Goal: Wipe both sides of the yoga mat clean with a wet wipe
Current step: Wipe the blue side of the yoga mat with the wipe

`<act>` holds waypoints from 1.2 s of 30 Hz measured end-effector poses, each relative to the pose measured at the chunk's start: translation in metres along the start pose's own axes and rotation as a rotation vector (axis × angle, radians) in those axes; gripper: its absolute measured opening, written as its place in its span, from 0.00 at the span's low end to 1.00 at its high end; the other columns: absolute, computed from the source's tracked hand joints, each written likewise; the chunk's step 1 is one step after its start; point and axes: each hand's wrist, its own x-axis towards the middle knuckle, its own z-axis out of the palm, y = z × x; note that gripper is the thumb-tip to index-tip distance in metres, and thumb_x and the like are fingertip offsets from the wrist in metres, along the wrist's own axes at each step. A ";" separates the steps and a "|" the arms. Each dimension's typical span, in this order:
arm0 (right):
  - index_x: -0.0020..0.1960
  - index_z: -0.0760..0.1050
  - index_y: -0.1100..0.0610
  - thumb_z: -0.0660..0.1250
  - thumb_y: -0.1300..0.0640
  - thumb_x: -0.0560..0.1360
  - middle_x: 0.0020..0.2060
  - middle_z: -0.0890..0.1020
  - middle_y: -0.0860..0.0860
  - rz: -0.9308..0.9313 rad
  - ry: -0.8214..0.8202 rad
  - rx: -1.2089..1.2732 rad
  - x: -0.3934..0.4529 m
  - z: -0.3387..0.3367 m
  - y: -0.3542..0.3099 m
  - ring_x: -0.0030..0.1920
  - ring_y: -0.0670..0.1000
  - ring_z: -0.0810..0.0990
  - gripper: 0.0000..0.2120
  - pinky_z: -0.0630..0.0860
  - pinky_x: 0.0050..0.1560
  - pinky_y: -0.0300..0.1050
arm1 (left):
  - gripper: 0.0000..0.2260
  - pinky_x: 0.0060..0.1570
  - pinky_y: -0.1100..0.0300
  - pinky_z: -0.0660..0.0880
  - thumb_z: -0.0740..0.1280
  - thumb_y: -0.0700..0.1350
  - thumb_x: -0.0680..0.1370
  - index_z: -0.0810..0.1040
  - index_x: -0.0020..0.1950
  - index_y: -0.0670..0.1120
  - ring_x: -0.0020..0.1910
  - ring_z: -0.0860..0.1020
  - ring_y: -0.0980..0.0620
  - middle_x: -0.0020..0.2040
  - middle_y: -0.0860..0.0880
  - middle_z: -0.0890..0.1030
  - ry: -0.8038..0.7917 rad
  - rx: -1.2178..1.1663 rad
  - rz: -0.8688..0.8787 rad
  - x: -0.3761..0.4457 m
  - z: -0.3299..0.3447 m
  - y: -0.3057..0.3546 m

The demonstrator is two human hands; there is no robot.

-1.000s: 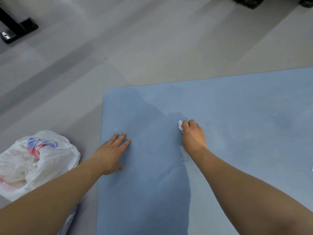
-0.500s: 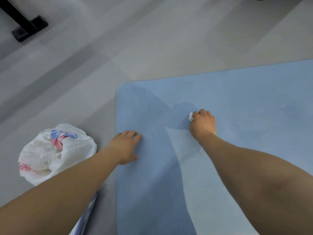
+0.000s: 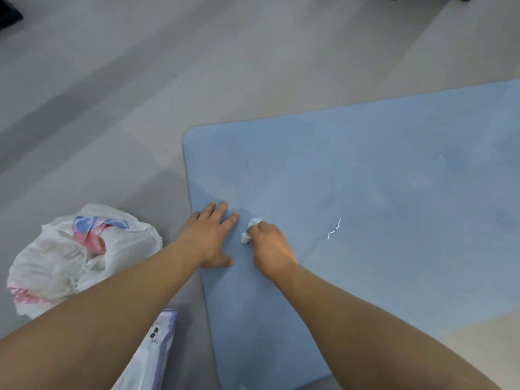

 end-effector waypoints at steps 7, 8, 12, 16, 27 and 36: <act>0.57 0.78 0.62 0.68 0.67 0.70 0.55 0.76 0.62 -0.066 -0.051 -0.131 -0.008 -0.012 -0.005 0.49 0.64 0.76 0.16 0.73 0.51 0.55 | 0.56 0.78 0.42 0.48 0.69 0.71 0.69 0.36 0.81 0.55 0.80 0.37 0.43 0.81 0.46 0.32 0.007 0.008 -0.003 -0.004 0.004 -0.001; 0.57 0.78 0.62 0.66 0.67 0.70 0.54 0.75 0.62 -0.069 -0.051 -0.141 -0.008 -0.014 -0.004 0.48 0.64 0.76 0.15 0.74 0.50 0.55 | 0.56 0.78 0.42 0.48 0.70 0.70 0.69 0.36 0.81 0.54 0.80 0.37 0.42 0.80 0.46 0.32 0.006 0.006 -0.008 -0.004 0.004 0.000; 0.57 0.76 0.61 0.68 0.66 0.69 0.52 0.76 0.60 -0.075 -0.073 -0.157 -0.006 -0.017 -0.004 0.47 0.63 0.76 0.16 0.74 0.50 0.55 | 0.55 0.78 0.41 0.48 0.71 0.68 0.70 0.36 0.82 0.54 0.80 0.36 0.42 0.80 0.46 0.32 -0.013 -0.013 -0.024 -0.004 0.005 0.003; 0.63 0.72 0.60 0.68 0.66 0.71 0.53 0.76 0.58 -0.030 -0.050 -0.143 -0.003 -0.010 0.001 0.50 0.61 0.76 0.21 0.73 0.51 0.52 | 0.55 0.78 0.42 0.47 0.72 0.66 0.70 0.35 0.81 0.54 0.80 0.36 0.42 0.80 0.46 0.31 -0.013 -0.023 -0.040 -0.004 0.006 0.008; 0.56 0.78 0.62 0.64 0.66 0.74 0.49 0.77 0.63 0.082 0.044 -0.103 0.000 -0.042 0.060 0.49 0.63 0.78 0.12 0.73 0.49 0.50 | 0.55 0.78 0.50 0.49 0.73 0.64 0.72 0.35 0.82 0.52 0.80 0.35 0.42 0.80 0.46 0.31 -0.024 -0.040 -0.031 -0.008 0.005 0.010; 0.50 0.79 0.62 0.62 0.66 0.73 0.46 0.76 0.62 0.463 0.245 -0.129 -0.017 -0.092 0.153 0.45 0.64 0.77 0.09 0.72 0.44 0.49 | 0.53 0.78 0.50 0.53 0.72 0.63 0.73 0.36 0.82 0.52 0.81 0.37 0.43 0.81 0.46 0.32 -0.008 -0.038 -0.052 -0.009 0.003 0.015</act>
